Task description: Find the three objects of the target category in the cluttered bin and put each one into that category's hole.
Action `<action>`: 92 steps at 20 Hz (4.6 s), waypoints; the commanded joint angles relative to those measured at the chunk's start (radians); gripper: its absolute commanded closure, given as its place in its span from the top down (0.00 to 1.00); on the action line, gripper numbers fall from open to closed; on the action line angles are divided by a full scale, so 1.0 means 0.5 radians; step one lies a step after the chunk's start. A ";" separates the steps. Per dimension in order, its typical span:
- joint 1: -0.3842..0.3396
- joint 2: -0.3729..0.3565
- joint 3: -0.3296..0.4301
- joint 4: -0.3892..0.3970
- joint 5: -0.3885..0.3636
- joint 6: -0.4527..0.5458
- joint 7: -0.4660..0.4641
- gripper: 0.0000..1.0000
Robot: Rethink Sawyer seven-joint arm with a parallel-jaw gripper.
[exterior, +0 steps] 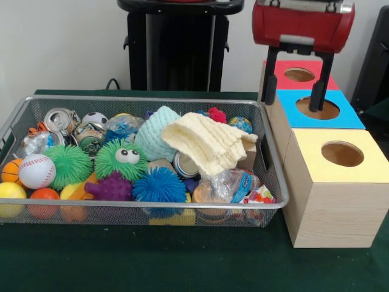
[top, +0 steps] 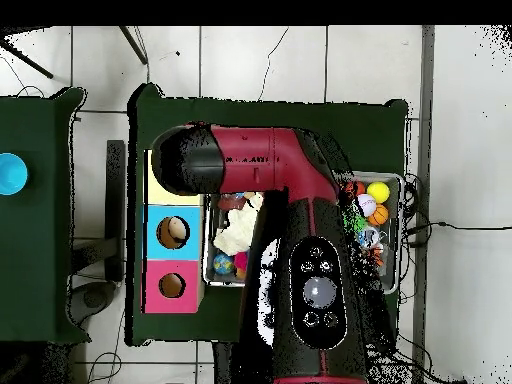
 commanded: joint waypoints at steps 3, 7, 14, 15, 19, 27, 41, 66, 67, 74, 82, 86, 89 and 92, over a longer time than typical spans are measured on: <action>0.012 0.108 -0.071 0.116 0.143 0.780 0.327 1.00; 0.082 0.194 -0.196 0.120 0.356 1.011 0.781 1.00; 0.166 0.154 -0.305 0.152 0.402 0.927 0.771 1.00; 0.171 0.154 -0.314 0.136 0.394 0.928 0.761 1.00; 0.200 0.134 -0.360 0.117 0.425 0.947 0.848 1.00; 0.277 0.105 -0.507 0.162 0.544 0.818 1.110 1.00; 0.185 0.281 -0.462 -0.051 0.380 0.638 0.687 1.00; 0.058 0.457 -0.347 -0.148 0.368 0.619 0.458 1.00; 0.061 0.462 -0.345 -0.153 0.369 0.625 0.460 1.00; 0.049 0.533 -0.290 -0.211 0.371 0.617 0.433 1.00; -0.017 0.594 -0.197 -0.302 0.364 0.650 0.307 1.00; -0.018 0.597 -0.215 -0.525 0.281 0.893 0.239 1.00; -0.052 0.573 -0.211 -0.474 0.299 0.875 0.283 1.00; -0.086 0.488 -0.234 -0.379 0.306 0.885 0.313 1.00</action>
